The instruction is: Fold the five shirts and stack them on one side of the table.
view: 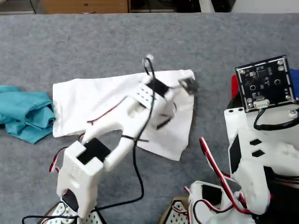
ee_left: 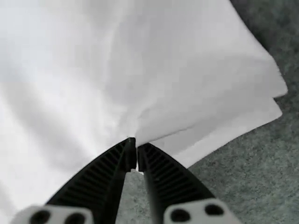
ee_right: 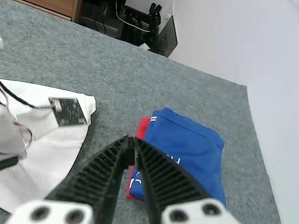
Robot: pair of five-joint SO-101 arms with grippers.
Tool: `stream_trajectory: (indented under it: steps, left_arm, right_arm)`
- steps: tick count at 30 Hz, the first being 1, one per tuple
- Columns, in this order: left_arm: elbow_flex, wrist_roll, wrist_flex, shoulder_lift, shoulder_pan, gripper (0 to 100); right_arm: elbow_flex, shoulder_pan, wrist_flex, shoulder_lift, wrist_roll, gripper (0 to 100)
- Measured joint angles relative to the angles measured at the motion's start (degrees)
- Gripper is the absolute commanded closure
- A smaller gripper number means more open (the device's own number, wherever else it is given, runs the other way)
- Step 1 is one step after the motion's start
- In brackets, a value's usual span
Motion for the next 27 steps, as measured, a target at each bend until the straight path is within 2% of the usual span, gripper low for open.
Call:
stream_trajectory:
  steps: [7,14,21,27]
  left_arm:
    - [-8.4,0.0,-2.4,6.1,-5.8,97]
    - [-22.0,0.0,-0.6,18.4,-8.2,79]
    - [-41.3,-0.1,4.4,29.7,-11.2,79]
    - [-55.5,-3.1,10.0,37.4,-12.8,79]
  right_arm:
    - [0.0,0.0,0.0,0.0,0.0,99.6]
    - [3.0,0.0,0.0,0.0,0.0,99.6]
    - [5.5,0.0,0.0,0.0,0.0,99.6]
    - [5.5,0.0,0.0,0.0,0.0,99.6]
